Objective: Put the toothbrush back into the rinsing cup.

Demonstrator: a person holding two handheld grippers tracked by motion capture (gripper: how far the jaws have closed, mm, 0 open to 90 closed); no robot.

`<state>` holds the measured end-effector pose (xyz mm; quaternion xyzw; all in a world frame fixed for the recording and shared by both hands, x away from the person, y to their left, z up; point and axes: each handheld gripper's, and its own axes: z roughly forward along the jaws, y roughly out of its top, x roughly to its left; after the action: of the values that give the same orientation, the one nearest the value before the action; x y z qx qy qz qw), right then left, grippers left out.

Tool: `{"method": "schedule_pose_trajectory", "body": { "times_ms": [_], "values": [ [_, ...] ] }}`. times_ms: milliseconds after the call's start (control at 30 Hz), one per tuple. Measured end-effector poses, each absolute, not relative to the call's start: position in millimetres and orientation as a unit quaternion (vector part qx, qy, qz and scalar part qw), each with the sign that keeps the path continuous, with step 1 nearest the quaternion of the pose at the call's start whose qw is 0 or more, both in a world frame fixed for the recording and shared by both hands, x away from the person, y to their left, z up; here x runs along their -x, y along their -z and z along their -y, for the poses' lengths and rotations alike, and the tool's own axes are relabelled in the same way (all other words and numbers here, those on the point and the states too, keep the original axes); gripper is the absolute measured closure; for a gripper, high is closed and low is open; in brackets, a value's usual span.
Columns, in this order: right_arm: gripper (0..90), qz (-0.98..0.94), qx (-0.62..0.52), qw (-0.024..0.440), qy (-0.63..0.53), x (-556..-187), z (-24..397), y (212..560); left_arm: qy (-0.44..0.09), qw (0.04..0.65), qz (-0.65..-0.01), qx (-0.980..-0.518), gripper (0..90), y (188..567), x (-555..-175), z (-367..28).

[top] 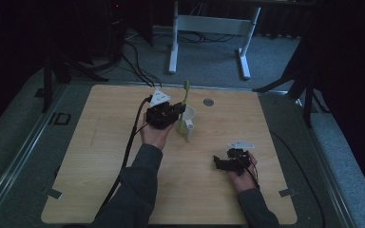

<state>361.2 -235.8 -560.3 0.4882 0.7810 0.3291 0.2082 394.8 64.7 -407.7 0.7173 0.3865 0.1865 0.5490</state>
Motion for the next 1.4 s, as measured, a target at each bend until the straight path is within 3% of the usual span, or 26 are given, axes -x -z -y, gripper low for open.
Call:
{"method": "schedule_pose_trajectory", "body": {
  "times_ms": [1400],
  "values": [
    [12.6,-0.782,-0.487,0.207,-0.33,-361.6,236.0,560.3,-0.21,0.571,-0.387,-0.693,81.9,406.6,-402.2,-56.0]
  ]
}}
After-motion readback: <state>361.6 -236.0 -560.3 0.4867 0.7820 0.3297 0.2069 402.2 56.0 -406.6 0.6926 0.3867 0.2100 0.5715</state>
